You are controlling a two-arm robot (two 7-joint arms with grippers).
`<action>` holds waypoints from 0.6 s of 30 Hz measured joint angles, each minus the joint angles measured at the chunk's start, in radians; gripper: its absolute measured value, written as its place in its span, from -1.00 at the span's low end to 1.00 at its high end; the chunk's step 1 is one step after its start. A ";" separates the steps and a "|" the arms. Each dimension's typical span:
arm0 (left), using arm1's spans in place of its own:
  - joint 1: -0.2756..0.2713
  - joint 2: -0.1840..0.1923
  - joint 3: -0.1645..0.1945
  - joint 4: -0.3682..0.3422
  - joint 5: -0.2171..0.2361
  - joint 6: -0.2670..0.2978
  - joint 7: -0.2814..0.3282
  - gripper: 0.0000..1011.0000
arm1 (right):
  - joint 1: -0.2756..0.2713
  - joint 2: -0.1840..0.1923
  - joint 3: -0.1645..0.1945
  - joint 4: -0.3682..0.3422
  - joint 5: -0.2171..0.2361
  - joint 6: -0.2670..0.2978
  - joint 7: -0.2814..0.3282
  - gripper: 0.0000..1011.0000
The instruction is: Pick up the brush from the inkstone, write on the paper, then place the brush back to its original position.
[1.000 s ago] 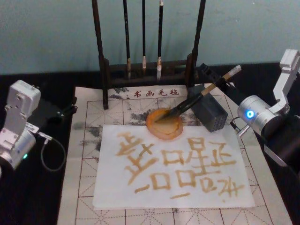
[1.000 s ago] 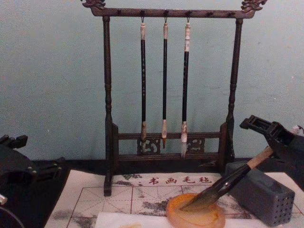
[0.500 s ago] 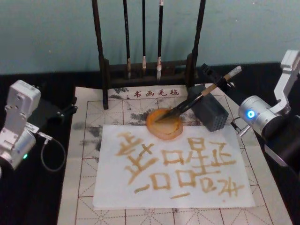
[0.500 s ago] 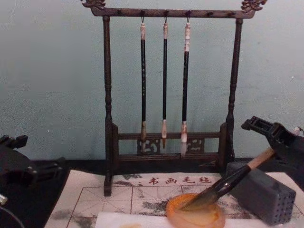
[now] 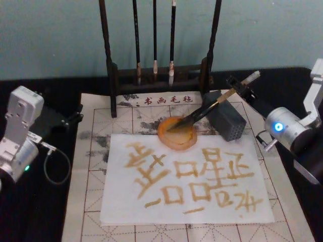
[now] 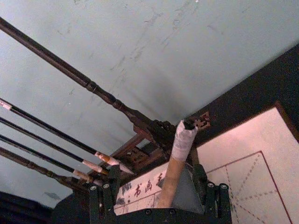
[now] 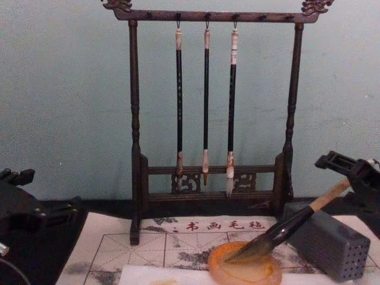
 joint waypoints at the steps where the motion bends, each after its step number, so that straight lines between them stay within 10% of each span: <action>1: 0.000 0.000 0.000 0.000 0.000 0.000 0.000 0.98 | -0.010 0.010 0.002 -0.014 0.007 0.003 -0.002 0.98; 18: 0.000 0.000 0.000 0.000 0.000 0.000 0.000 0.98 | -0.154 0.150 0.033 -0.219 0.107 0.020 0.009 0.98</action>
